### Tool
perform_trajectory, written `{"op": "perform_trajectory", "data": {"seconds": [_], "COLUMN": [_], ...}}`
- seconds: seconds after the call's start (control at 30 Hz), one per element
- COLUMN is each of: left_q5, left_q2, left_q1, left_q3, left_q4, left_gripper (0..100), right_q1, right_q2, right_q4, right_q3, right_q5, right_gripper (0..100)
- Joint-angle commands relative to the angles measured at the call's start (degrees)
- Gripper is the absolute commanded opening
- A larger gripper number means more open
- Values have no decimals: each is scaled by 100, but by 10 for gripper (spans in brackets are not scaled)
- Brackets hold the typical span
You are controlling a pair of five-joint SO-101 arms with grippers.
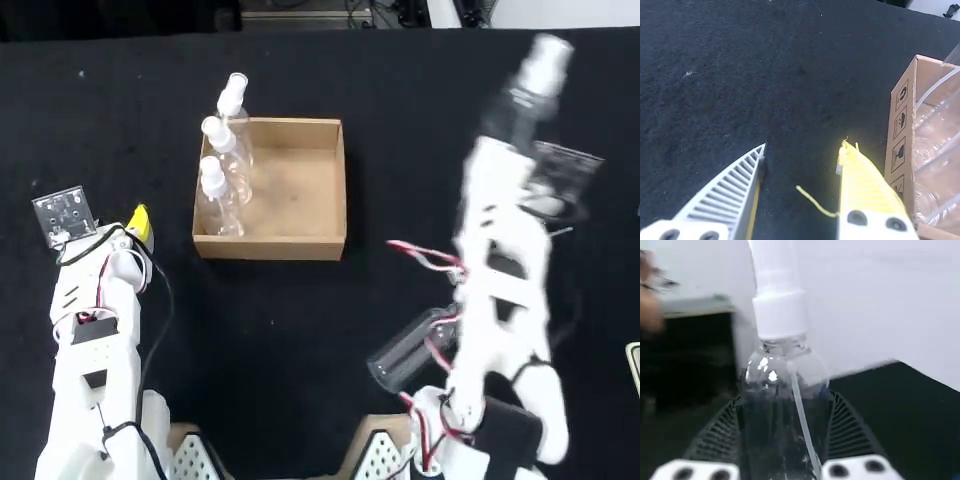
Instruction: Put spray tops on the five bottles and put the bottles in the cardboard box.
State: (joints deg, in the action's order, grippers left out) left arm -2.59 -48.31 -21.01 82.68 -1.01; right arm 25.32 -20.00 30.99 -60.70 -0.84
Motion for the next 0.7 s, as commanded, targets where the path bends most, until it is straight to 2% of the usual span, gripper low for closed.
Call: {"op": "perform_trajectory", "data": {"seconds": [0.0,0.2,0.33,0.67], "left_q5": [62,62,62,62], "left_q2": [-18,-18,-18,-18], "left_q1": [48,48,57,57], "left_q3": [-31,-31,-31,-31], "left_q4": [-132,-105,-114,-123], "left_gripper": [202,202,202,202], "right_q1": [1116,2031,2505,2752], "right_q2": [259,1543,2510,4532], "right_q4": [0,695,1582,4132], "right_q3": [462,453,479,497], "right_q5": [527,668,668,721], "right_gripper": [11,11,11,11]}}
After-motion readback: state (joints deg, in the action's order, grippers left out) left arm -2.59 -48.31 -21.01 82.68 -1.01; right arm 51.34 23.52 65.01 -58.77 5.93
